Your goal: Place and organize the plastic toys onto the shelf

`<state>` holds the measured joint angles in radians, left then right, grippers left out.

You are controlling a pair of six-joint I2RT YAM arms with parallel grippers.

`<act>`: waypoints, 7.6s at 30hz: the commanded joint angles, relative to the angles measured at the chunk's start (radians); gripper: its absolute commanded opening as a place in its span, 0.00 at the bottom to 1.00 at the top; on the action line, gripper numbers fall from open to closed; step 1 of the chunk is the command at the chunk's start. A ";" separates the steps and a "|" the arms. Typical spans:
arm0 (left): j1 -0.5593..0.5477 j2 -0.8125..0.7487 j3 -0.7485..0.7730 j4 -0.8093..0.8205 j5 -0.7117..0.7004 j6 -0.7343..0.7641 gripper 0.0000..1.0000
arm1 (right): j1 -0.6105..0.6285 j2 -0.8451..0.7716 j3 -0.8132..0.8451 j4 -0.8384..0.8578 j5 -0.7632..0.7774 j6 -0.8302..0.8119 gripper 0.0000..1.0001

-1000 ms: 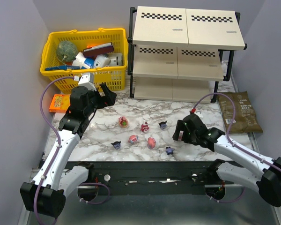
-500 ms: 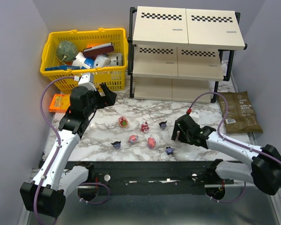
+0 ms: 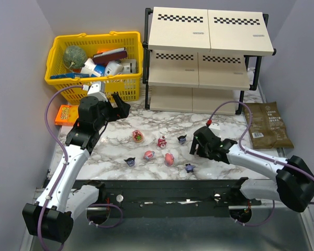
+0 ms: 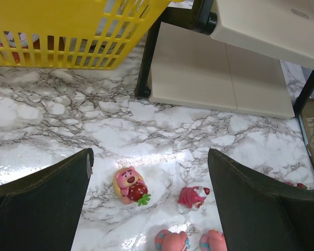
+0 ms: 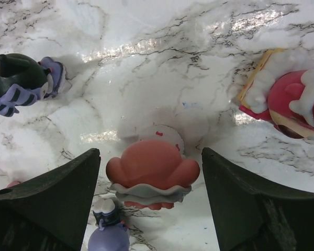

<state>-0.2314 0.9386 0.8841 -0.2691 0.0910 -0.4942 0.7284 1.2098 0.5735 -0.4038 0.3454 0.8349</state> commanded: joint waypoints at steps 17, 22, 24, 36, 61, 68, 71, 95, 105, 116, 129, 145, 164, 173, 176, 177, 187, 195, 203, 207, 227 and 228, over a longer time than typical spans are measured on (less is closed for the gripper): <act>-0.005 -0.007 -0.004 0.001 0.012 0.014 0.99 | 0.009 0.025 0.100 -0.065 0.006 0.006 0.27; -0.005 -0.009 -0.007 0.001 0.015 0.014 0.99 | 0.009 -0.012 0.225 -0.179 -0.002 -0.039 0.22; -0.003 -0.009 -0.007 0.001 0.018 0.013 0.99 | 0.006 -0.019 0.268 -0.226 -0.006 -0.071 0.22; -0.005 -0.023 -0.007 0.005 0.038 0.009 0.99 | -0.102 0.066 0.765 -0.516 -0.094 -0.233 0.25; -0.005 -0.026 -0.011 0.002 0.053 0.005 0.99 | -0.460 0.321 1.129 -0.400 -0.040 -0.500 0.31; -0.005 -0.011 -0.001 -0.005 0.055 0.006 0.99 | -0.474 0.333 1.118 -0.349 -0.007 -0.499 0.31; -0.005 -0.006 0.003 -0.010 0.052 0.008 0.99 | -0.474 0.309 1.062 -0.281 -0.005 -0.502 0.31; -0.156 0.029 0.013 0.231 0.363 0.117 0.99 | -0.428 0.042 0.836 -0.322 -0.537 -0.390 0.31; -0.437 0.127 0.111 0.288 0.360 0.232 0.99 | -0.368 -0.076 0.738 -0.314 -0.962 -0.355 0.31; -0.646 0.183 0.161 0.303 0.204 0.385 0.99 | -0.337 -0.095 0.720 -0.283 -1.103 -0.267 0.31; -0.706 0.270 0.234 0.300 0.205 0.477 0.87 | -0.322 -0.087 0.723 -0.308 -1.142 -0.258 0.31; -0.724 0.302 0.239 0.304 0.191 0.487 0.37 | -0.322 -0.058 0.730 -0.316 -1.143 -0.247 0.33; -0.749 0.244 0.153 0.510 -0.083 0.181 0.00 | -0.313 -0.242 0.568 0.051 -0.820 -0.134 0.91; -0.757 0.278 0.188 0.535 -0.165 0.063 0.00 | -0.253 -0.250 0.522 0.269 -0.683 -0.172 0.95; -0.758 0.285 0.191 0.535 -0.174 0.054 0.00 | -0.225 -0.233 0.520 0.298 -0.648 -0.181 0.95; -0.758 0.287 0.191 0.544 -0.175 0.048 0.00 | -0.219 -0.225 0.526 0.296 -0.632 -0.180 0.95; -0.760 0.298 0.196 0.545 -0.203 0.036 0.00 | -0.165 -0.200 0.526 0.249 -0.592 -0.203 0.86; -0.760 0.298 0.188 0.554 -0.217 0.032 0.00 | -0.161 -0.196 0.520 0.224 -0.574 -0.177 0.60; -0.760 0.302 0.194 0.542 -0.198 0.042 0.22 | -0.159 -0.174 0.546 0.212 -0.543 -0.181 0.22; -0.761 0.284 0.191 0.528 -0.208 0.059 0.64 | -0.159 -0.164 0.575 0.182 -0.462 -0.221 0.12; -0.760 0.042 0.021 0.361 -0.404 0.138 0.99 | -0.391 -0.070 0.579 0.296 -0.078 -0.695 0.06; -0.760 0.039 0.018 0.352 -0.407 0.137 0.99 | -0.406 -0.064 0.572 0.325 -0.083 -0.698 0.06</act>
<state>-0.9859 0.9962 0.9283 0.1352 -0.2565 -0.3660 0.3759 1.1210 1.1683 -0.2131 0.2256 0.2451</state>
